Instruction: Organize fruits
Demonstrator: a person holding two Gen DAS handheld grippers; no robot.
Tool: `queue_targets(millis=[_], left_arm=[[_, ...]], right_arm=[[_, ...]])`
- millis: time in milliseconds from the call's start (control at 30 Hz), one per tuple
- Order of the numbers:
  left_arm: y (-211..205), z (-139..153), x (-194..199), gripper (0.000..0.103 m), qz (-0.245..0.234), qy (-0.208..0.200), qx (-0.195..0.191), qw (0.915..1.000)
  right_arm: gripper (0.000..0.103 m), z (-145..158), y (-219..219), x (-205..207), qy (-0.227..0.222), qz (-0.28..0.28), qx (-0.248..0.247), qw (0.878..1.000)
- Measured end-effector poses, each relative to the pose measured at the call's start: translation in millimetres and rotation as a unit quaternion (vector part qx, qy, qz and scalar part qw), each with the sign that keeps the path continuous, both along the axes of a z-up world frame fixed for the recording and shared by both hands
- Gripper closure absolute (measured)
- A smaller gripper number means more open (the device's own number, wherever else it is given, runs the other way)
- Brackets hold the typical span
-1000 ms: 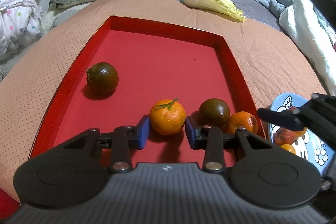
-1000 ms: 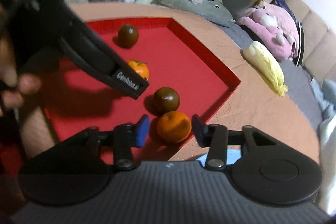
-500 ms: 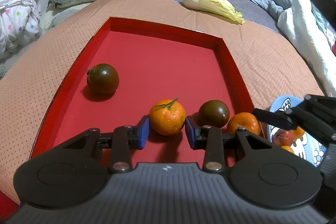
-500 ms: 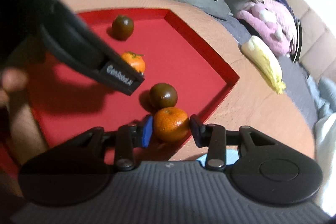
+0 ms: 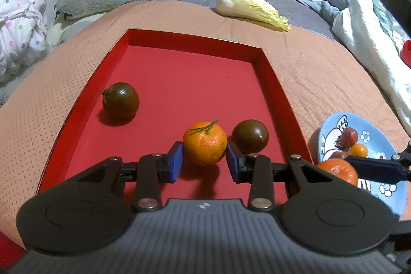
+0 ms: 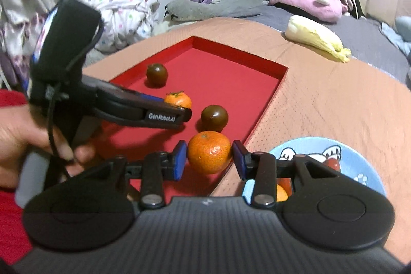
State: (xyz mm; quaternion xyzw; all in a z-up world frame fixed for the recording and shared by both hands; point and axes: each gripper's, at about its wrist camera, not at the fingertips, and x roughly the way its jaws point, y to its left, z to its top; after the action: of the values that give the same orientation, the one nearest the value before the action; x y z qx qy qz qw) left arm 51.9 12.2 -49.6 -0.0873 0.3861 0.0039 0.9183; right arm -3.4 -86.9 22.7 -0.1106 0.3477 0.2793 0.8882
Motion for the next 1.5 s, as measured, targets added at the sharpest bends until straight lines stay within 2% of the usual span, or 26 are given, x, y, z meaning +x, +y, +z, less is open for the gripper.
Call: queue_targets(millis=[600, 1000, 1167, 1500], left_arm=[[-12.2, 13.1, -22.5, 0.061, -0.008, -0.025, 0.009, 0.9996], [-30.0, 21.7, -34.6, 0.061, -0.030, -0.046, 0.011, 0.9985], [-46.7, 23.4, -37.9, 0.061, -0.051, -0.053, 0.004, 0.9973], [-98.4, 24.7, -44.6, 0.061, -0.131, -0.056, -0.019, 0.9896]], right_arm=[[0.061, 11.1, -21.5, -10.8, -0.007, -0.007, 0.029, 1.000], [0.061, 9.7, -59.1, -16.7, -0.009, -0.042, 0.037, 0.998], [0.061, 7.7, -75.1, -22.0, -0.009, -0.057, 0.037, 0.998], [0.061, 1.5, -118.9, -31.0, -0.007, -0.101, 0.033, 0.994]])
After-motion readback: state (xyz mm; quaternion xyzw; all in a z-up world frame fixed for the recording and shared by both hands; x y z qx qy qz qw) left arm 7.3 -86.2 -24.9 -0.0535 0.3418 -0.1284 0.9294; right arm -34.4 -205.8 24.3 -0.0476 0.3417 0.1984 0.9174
